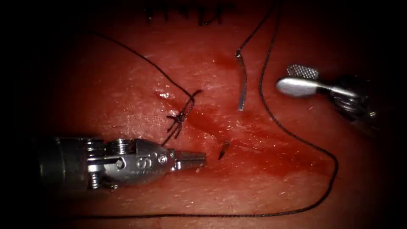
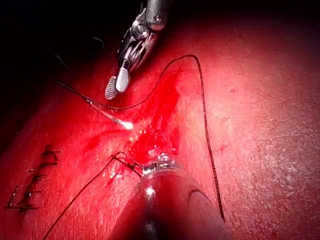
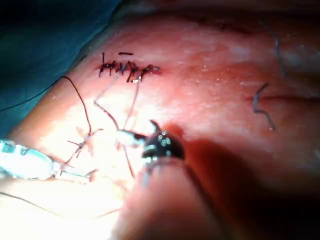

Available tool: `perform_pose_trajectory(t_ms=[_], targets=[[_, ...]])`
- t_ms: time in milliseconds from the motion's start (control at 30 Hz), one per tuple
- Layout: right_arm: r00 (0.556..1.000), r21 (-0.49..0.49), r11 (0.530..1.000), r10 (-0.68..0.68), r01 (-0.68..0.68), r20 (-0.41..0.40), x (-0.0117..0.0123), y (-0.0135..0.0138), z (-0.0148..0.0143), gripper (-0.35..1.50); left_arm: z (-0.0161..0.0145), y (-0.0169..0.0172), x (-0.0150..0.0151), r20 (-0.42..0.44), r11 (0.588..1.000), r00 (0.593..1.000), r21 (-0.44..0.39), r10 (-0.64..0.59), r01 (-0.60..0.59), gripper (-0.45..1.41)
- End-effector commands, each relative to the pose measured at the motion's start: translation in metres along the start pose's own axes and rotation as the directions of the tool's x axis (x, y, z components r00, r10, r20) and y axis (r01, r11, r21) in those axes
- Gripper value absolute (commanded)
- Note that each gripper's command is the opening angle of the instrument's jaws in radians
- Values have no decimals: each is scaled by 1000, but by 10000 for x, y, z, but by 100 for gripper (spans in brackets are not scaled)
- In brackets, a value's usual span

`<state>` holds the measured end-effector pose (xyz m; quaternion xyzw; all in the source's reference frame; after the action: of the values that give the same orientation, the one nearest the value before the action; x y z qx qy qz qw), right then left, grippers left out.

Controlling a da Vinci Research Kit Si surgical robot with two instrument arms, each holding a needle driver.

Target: Wound Closure

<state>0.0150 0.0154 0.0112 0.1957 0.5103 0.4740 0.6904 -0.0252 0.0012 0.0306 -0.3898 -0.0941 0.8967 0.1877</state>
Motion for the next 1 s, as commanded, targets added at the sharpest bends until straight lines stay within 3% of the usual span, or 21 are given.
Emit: perform_pose_trajectory(t_ms=[33, 167, 400, 500, 633, 800, 1000], targets=[[997, 19, 997, -71, 71, 3, -9, -6, 17, 148, 8, 0, -1, -1, 1000, 1000, -2, 1, -1, -15], [972, -38, 972, -234, 233, 1, -8, -23, 22, 148, 7, 0, -2, -2, 1000, 1000, -4, 2, -2, -15], [908, -128, 899, -416, 419, 48, 48, -48, -14, 146, 6, -1, -4, -2, 1000, 1000, -5, 4, -4, -15], [896, -102, 891, -442, 443, 36, 60, -69, -12, 146, 9, 0, -6, -2, 1000, 1000, -2, 6, -6, -15], [893, -95, 888, -448, 449, 29, 61, -79, 7, 146, 10, 0, -7, -2, 1000, 1000, -1, 7, -7, -15], [889, -97, 883, -457, 459, 44, 60, -67, 37, 146, 9, 0, -7, -2, 1000, 1000, -2, 13, -13, -13], [866, -78, 863, -491, 499, 95, 24, -48, 58, 146, 8, -1, -7, -3, 1000, 1000, -3, 13, -13, -13]])
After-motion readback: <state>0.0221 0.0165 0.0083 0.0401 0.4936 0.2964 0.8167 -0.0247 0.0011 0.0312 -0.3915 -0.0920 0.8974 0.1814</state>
